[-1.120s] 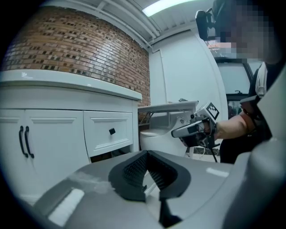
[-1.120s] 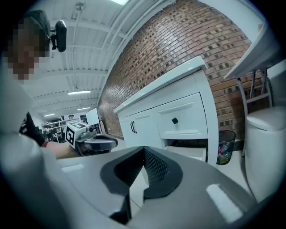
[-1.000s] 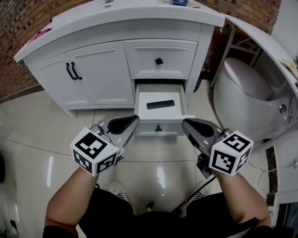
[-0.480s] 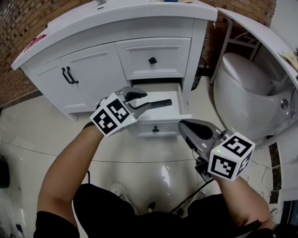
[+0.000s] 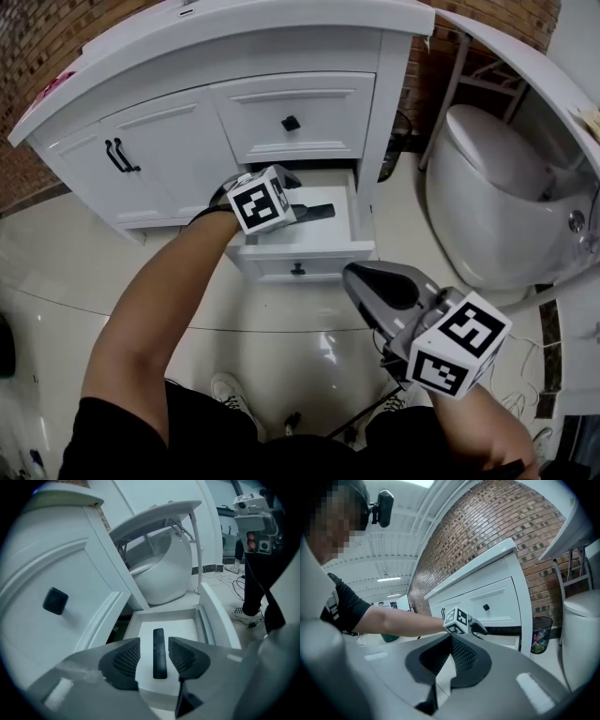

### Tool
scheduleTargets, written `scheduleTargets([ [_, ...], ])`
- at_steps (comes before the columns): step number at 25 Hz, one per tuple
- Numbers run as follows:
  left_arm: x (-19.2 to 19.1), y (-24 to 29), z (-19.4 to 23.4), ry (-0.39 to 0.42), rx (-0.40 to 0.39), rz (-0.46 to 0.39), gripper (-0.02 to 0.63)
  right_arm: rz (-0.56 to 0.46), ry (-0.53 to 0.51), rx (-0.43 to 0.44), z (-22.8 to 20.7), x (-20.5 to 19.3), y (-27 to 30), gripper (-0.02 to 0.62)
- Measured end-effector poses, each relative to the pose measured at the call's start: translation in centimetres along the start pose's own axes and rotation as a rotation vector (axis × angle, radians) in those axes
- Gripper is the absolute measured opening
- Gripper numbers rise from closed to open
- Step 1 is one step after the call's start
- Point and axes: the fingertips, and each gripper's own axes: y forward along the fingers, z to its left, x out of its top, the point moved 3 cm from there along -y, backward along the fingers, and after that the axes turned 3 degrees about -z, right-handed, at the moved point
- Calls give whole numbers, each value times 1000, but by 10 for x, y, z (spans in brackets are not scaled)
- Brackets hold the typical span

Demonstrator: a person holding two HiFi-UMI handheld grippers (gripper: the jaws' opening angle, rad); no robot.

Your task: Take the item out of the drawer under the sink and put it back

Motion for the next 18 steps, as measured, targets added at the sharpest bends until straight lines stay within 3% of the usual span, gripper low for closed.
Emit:
scheduleTargets([
  [8,-29,59,-6,5,-157,97,200,25,62,-4,-17,-11,0,3],
  [15,-38,83,3,-4,-179,111,201,23,88,-16,-23,-10,-3,3],
  [18,-47,88,-2,-66,-227,144,201,30,88,-11,-22,-12,0,2],
])
